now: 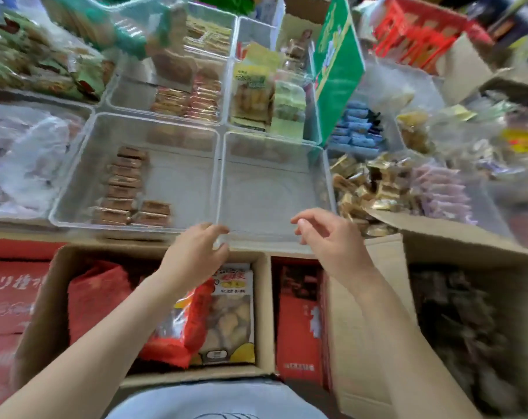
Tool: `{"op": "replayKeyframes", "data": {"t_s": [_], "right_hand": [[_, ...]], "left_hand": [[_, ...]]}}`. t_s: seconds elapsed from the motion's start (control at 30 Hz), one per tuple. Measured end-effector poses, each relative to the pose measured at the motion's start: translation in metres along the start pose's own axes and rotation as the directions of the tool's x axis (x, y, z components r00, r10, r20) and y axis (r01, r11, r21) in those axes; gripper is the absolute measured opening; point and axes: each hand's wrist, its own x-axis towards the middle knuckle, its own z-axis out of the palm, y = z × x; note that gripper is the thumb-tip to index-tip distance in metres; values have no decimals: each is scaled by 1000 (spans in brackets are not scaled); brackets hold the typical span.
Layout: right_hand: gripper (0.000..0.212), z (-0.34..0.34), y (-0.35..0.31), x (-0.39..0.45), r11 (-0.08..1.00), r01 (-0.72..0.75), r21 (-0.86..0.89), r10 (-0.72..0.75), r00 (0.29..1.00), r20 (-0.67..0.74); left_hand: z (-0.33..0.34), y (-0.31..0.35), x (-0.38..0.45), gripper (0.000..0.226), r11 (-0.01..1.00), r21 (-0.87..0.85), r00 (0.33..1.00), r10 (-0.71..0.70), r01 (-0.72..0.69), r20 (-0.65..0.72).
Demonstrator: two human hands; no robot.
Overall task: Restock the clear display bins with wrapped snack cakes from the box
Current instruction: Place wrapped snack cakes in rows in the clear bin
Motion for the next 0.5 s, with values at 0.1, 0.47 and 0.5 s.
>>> {"op": "replayKeyframes", "data": {"t_s": [0.1, 0.47, 0.5], "right_hand": [[16, -61, 49, -37, 997, -81, -4, 78, 978, -193], [25, -165, 218, -102, 900, -245, -359, 284, 957, 60], [25, -165, 228, -98, 891, -232, -390, 296, 948, 113]], "left_hand": [[43, 93, -6, 33, 974, -178, 981, 163, -143, 101], [181, 254, -55, 72, 823, -543, 970, 235, -166, 61], [184, 255, -55, 73, 823, -542, 974, 222, -169, 33]]}}
